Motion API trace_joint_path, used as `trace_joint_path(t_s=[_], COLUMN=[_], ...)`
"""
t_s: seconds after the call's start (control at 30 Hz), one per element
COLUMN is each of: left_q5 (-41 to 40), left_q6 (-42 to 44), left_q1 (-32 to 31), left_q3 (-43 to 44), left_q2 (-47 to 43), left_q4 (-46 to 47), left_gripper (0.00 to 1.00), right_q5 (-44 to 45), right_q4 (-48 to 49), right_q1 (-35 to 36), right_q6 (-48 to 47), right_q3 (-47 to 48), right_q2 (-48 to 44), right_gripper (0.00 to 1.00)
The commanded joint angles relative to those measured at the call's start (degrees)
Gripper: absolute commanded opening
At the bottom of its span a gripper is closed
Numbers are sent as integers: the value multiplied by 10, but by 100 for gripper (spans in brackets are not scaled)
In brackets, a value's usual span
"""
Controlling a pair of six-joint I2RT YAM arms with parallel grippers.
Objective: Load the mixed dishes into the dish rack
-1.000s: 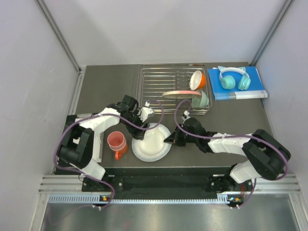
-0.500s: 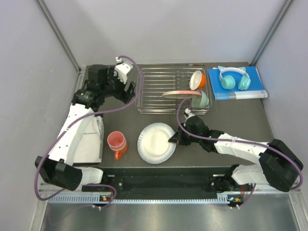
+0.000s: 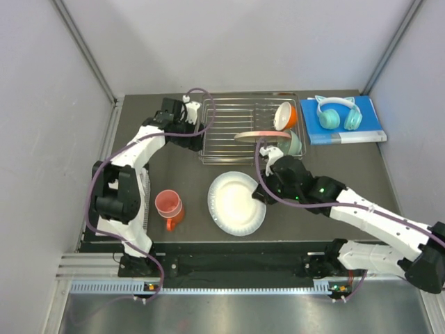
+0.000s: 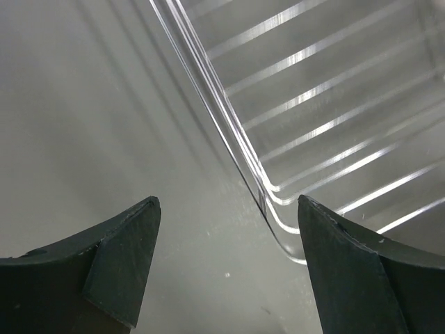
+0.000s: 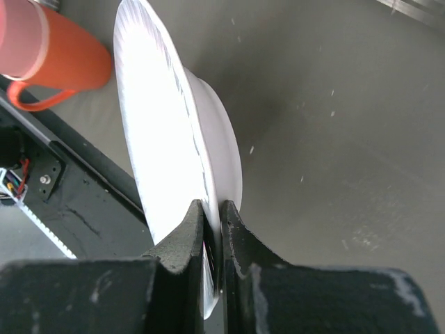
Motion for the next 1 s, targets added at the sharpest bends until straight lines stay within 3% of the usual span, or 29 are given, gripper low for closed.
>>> trace_joint_path(t_s=[0.0,0.2,0.43,0.53,0.7,0.8,0.97], left_q5=[-14,2,21,31,55,63,84], left_q6=[-20,-32,-26,-15,11,30,77], left_q1=[2,2,2,2,2,2,2], left_q3=[63,54,10,-5,-45,-70,-99], left_q2=[10,25,45,43,25,3,-33], left_q4=[24,41,52,53,59,58,20], left_gripper=[84,84,83,81,77,72,57], right_q5=[-1,-5,114,131,150,116,145], right_q4=[0,-38,-143,-147,-133,-114,-66], right_q1=[12,14,9,-12,-67,-137,-171], right_q6=[-52,-73,-217,-248,-314,-331,-379], right_q3=[94,177,469,542,604,619,605], right_q2=[-49,-59,27,52,93,104,121], right_gripper=[0,0,0,0,0,0,0])
